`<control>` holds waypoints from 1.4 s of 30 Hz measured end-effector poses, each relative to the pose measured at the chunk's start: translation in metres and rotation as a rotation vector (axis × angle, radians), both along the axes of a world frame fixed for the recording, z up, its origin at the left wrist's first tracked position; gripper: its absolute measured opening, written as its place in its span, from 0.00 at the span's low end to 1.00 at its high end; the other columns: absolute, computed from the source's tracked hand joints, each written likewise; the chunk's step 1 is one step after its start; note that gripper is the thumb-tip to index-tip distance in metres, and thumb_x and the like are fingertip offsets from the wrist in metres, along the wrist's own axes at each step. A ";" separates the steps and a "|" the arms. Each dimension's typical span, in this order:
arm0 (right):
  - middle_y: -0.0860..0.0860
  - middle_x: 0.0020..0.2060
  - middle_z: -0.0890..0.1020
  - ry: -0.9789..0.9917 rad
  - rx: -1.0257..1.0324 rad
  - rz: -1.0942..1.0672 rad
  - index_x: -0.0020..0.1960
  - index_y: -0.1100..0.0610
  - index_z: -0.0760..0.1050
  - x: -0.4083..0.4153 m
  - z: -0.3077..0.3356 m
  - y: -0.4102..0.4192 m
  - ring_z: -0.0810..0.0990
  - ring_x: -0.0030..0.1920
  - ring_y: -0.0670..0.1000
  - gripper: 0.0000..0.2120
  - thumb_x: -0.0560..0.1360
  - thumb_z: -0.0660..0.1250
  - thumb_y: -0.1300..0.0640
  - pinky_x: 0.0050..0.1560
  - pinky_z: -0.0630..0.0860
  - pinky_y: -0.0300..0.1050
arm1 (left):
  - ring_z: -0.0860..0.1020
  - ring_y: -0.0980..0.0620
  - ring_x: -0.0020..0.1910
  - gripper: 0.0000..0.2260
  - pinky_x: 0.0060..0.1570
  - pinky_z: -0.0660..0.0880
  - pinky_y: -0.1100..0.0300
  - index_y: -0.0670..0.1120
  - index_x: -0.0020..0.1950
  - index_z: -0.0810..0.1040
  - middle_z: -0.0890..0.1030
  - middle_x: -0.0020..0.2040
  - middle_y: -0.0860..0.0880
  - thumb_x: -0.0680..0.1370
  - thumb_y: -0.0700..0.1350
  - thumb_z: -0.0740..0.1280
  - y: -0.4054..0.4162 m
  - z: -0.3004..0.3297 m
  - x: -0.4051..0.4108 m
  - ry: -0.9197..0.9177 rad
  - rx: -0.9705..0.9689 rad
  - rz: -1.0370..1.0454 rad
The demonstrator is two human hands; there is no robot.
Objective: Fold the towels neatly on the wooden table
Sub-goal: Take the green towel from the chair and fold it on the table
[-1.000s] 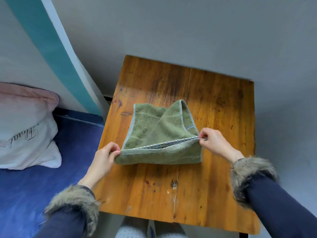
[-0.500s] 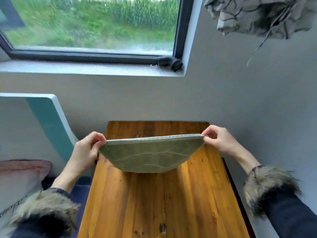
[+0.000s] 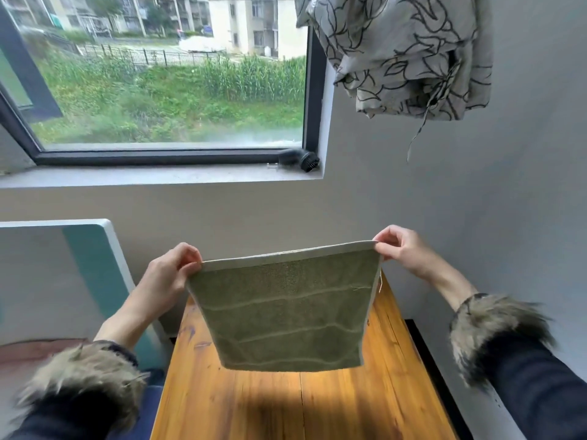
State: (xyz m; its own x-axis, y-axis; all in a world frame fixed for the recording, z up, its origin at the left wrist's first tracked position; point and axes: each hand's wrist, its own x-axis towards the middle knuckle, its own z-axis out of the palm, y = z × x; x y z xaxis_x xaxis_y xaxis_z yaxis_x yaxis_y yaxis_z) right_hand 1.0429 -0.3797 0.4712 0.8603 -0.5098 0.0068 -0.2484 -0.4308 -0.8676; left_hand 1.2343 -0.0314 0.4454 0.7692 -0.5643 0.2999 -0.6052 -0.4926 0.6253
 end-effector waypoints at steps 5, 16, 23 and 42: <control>0.52 0.51 0.77 0.235 -0.413 0.096 0.60 0.57 0.75 0.015 -0.009 -0.008 0.75 0.54 0.51 0.13 0.76 0.63 0.63 0.60 0.71 0.45 | 0.77 0.44 0.45 0.07 0.48 0.75 0.51 0.41 0.51 0.81 0.79 0.45 0.44 0.75 0.35 0.66 -0.003 -0.015 0.014 -0.130 0.292 -0.155; 0.59 0.50 0.76 0.152 -0.688 -0.116 0.47 0.61 0.75 0.055 -0.008 -0.001 0.75 0.52 0.59 0.09 0.73 0.57 0.69 0.51 0.70 0.46 | 0.72 0.43 0.51 0.07 0.55 0.69 0.54 0.36 0.51 0.78 0.76 0.48 0.39 0.77 0.35 0.62 -0.038 0.001 0.027 -0.242 0.102 0.102; 0.57 0.44 0.78 0.093 -0.650 -0.051 0.45 0.62 0.73 -0.001 -0.065 0.021 0.74 0.49 0.57 0.06 0.73 0.60 0.69 0.50 0.70 0.48 | 0.73 0.45 0.46 0.13 0.52 0.72 0.54 0.37 0.48 0.78 0.75 0.45 0.41 0.69 0.24 0.64 -0.007 -0.068 -0.015 -0.251 0.157 0.072; 0.49 0.45 0.80 0.738 -0.006 0.127 0.43 0.54 0.77 -0.072 -0.220 0.050 0.77 0.48 0.48 0.01 0.73 0.67 0.59 0.45 0.71 0.40 | 0.75 0.52 0.46 0.01 0.45 0.70 0.61 0.47 0.46 0.75 0.77 0.46 0.50 0.78 0.43 0.64 0.025 -0.193 -0.065 0.565 0.716 -0.126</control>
